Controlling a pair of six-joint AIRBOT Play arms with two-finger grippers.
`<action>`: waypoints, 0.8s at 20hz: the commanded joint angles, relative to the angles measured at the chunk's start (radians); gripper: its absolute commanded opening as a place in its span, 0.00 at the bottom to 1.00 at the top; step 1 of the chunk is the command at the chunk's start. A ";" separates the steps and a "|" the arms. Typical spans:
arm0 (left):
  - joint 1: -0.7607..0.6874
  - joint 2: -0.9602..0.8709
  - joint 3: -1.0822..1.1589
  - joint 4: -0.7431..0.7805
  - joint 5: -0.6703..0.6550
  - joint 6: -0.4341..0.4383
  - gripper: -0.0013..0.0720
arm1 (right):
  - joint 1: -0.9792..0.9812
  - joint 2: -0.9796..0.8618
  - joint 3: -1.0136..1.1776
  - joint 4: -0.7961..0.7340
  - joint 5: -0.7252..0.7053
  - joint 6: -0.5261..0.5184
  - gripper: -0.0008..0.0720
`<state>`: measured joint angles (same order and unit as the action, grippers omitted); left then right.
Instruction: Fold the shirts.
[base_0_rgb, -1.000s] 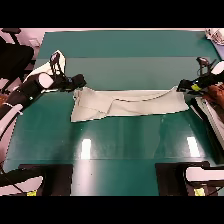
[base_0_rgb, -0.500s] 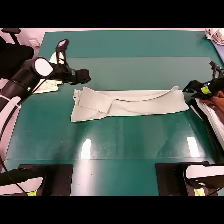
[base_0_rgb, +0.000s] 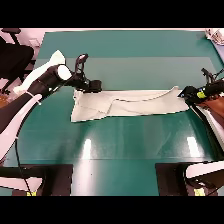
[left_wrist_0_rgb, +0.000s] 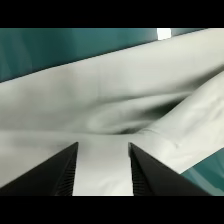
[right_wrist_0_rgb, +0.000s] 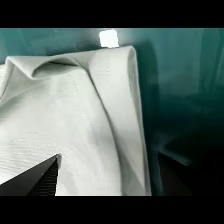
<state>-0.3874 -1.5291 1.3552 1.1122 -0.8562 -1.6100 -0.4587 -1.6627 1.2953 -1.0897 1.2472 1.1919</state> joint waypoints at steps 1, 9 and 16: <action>-0.010 -0.059 0.034 -0.061 0.003 0.040 0.52 | 0.041 -0.016 -0.025 0.003 0.024 -0.012 0.94; -0.050 -0.093 0.047 -0.092 0.040 0.063 0.50 | 0.197 0.072 -0.053 0.052 0.013 -0.002 0.04; -0.138 -0.136 0.051 -0.121 0.079 0.076 0.50 | 0.341 0.250 -0.053 0.100 0.005 0.130 0.03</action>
<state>-0.4900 -1.6531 1.4029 1.0069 -0.7940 -1.5394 -0.1730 -1.4773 1.2423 -1.0039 1.2621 1.2572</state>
